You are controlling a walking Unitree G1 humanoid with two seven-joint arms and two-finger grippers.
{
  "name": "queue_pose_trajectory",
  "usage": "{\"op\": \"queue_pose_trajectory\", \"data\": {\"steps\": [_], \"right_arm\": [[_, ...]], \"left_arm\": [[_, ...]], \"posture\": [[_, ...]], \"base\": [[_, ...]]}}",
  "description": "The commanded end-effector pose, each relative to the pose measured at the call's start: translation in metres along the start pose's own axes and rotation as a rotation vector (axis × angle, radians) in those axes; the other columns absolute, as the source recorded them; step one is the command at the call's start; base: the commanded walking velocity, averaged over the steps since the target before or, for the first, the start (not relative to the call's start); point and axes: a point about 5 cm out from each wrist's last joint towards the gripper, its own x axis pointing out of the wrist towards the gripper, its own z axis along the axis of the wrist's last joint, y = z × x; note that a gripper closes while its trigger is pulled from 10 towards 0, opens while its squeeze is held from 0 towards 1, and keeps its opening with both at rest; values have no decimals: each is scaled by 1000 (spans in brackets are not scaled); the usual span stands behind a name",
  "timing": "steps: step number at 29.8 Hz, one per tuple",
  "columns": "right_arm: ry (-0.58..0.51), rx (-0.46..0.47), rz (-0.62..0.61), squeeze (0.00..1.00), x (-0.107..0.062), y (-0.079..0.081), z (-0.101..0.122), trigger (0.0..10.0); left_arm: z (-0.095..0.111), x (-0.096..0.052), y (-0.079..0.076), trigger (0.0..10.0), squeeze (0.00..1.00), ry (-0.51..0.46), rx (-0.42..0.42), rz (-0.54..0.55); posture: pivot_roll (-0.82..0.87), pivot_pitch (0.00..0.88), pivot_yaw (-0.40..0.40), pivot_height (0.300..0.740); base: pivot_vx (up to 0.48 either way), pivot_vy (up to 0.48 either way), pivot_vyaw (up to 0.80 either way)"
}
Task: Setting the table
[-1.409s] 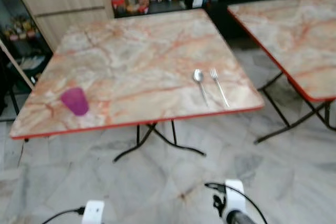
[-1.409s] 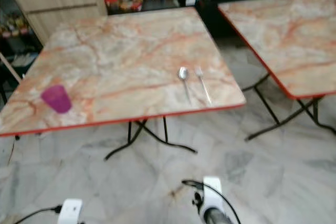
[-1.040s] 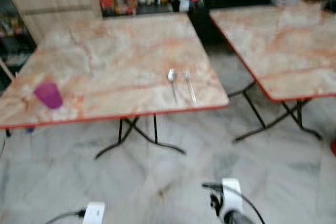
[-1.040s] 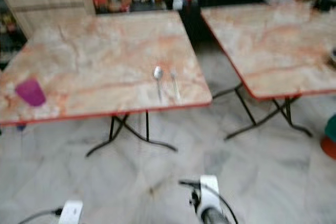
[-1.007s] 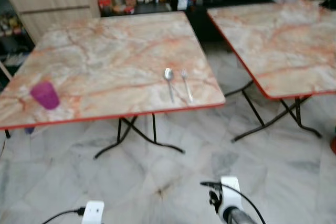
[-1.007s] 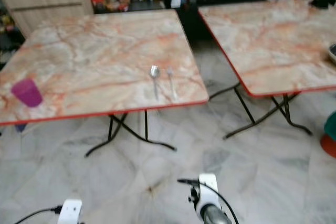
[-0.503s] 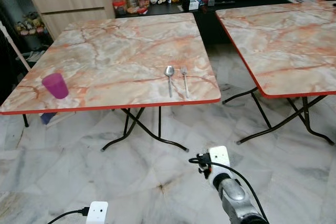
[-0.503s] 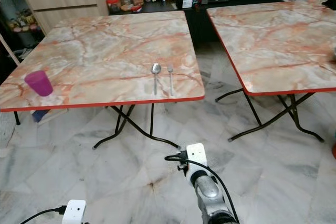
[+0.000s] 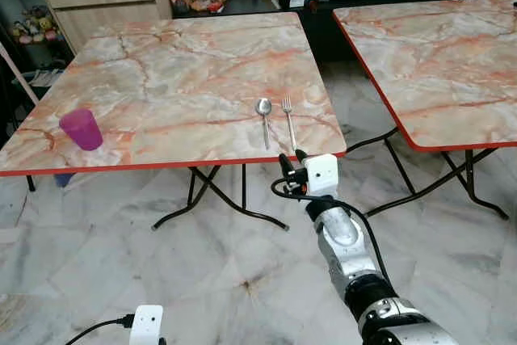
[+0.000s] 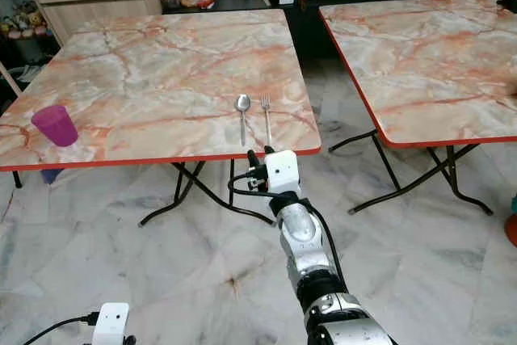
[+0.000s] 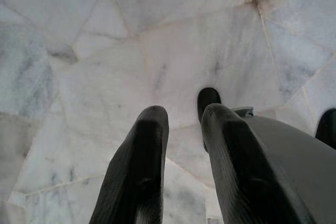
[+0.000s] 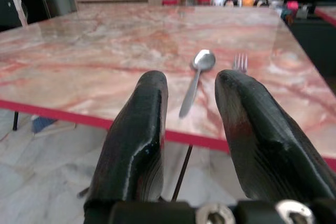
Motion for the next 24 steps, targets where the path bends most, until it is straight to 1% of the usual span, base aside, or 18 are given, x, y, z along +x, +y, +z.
{"op": "queue_pose_trajectory", "data": {"steps": [1, 6, 9, 12, 19, 21, 24], "right_arm": [[-13, 4, -4, 0, 2, 1, 3, 10000], [41, -1, -34, 0, -2, -3, -7, 10000], [64, -3, -49, 0, -4, -4, -10, 10000], [62, -3, -51, 0, -3, -4, -10, 10000], [58, -45, -44, 0, -2, -3, -8, 10000], [53, -51, -33, 0, -1, 0, -8, 10000], [49, -29, -39, 0, -1, 1, -7, 10000]], "left_arm": [[0, 0, 2, 10000, 0, -1, -16, 17], [0, 0, 3, 10000, 0, -5, -18, 28], [0, 0, 4, 10000, 0, -5, -17, 34], [0, 0, 5, 10000, 0, -7, -15, 36], [1, 0, 7, 10000, 0, -3, 6, 46], [-1, 0, 10, 10000, 0, 18, 18, 66], [-1, 0, 10, 10000, 0, 19, 26, 67]], "posture": [[34, 18, 39, 740], [36, 15, 39, 740], [36, 7, 38, 740], [36, 2, 37, 740], [35, 0, 36, 740], [35, 0, 36, 740], [35, 0, 37, 740]], "base": [[0, 0, 0], [0, 0, 0], [242, 0, 0], [249, 0, 0], [305, 0, 0], [338, 0, 559], [341, 0, 556]]}}
